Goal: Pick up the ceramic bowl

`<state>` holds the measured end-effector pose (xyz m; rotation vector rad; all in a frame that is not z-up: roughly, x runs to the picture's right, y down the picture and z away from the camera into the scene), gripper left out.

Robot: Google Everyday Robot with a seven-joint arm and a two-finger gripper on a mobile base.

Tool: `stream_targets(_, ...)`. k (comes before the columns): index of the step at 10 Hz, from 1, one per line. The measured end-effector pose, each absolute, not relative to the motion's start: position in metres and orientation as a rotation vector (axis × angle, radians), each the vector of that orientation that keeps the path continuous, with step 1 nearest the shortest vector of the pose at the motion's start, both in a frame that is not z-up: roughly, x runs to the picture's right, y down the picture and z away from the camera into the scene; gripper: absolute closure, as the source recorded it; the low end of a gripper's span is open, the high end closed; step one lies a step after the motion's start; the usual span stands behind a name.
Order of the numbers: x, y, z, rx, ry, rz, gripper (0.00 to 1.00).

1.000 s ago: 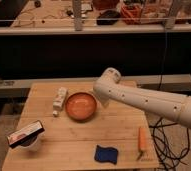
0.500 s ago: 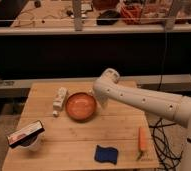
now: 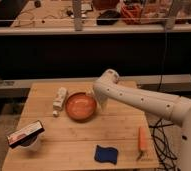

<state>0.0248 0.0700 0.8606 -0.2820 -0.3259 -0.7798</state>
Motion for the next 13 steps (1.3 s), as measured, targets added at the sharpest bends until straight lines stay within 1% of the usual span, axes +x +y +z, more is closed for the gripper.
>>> stream_targets(13,0.019,0.09,0.89,-0.314,-0.384,-0.778,0.2)
